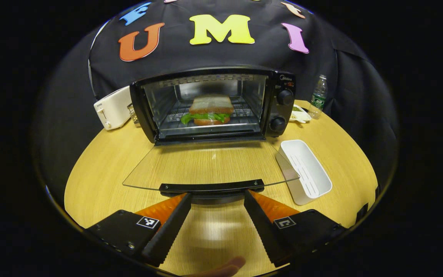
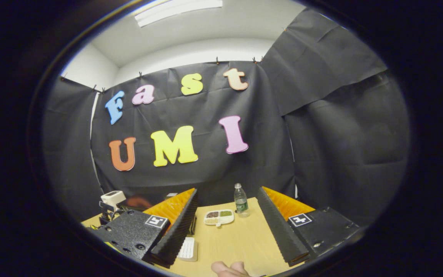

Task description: Open the electric oven with the left hand, put the food in, and close the electric oven.

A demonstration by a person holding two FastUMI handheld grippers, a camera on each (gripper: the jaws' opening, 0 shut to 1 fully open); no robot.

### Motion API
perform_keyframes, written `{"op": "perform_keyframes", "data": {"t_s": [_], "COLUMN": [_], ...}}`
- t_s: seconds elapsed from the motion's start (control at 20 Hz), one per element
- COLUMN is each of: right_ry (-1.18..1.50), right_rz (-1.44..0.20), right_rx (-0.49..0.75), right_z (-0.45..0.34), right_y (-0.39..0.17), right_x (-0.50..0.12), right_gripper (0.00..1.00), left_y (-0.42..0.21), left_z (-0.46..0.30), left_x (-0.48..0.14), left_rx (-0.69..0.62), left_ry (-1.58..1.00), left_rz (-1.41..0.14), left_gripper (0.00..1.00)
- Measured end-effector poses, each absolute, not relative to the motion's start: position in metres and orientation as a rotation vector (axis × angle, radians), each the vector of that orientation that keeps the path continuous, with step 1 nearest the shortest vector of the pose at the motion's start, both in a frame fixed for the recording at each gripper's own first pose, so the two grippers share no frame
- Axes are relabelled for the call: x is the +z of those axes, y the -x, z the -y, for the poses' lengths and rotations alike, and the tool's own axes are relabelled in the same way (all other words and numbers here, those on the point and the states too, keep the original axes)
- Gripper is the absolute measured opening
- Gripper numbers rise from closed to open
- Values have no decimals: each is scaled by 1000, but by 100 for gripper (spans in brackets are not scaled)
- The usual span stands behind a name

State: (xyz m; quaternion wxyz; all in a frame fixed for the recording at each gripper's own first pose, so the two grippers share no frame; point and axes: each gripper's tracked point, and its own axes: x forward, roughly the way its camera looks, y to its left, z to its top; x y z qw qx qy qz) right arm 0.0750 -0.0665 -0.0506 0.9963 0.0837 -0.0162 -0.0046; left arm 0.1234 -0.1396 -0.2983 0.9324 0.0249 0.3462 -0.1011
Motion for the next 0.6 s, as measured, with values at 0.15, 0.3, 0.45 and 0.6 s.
{"op": "perform_keyframes", "data": {"t_s": [0.15,0.3,0.45,0.6], "right_ry": [-158,-145,-148,-160], "right_rz": [53,73,69,61], "right_rx": [-2,-15,-4,15], "right_z": [65,70,68,67], "right_y": [-75,-74,-72,-72], "right_x": [-45,-42,-44,-48], "right_gripper": [99,99,99,99], "left_y": [-135,-144,-153,-162], "left_z": [139,140,139,137], "left_x": [-275,-259,-247,-233], "left_rx": [-198,-192,-187,-196], "left_ry": [-53,-60,-57,-75], "left_rz": [-657,-621,-589,-536], "left_gripper": [93,93,94,96]}}
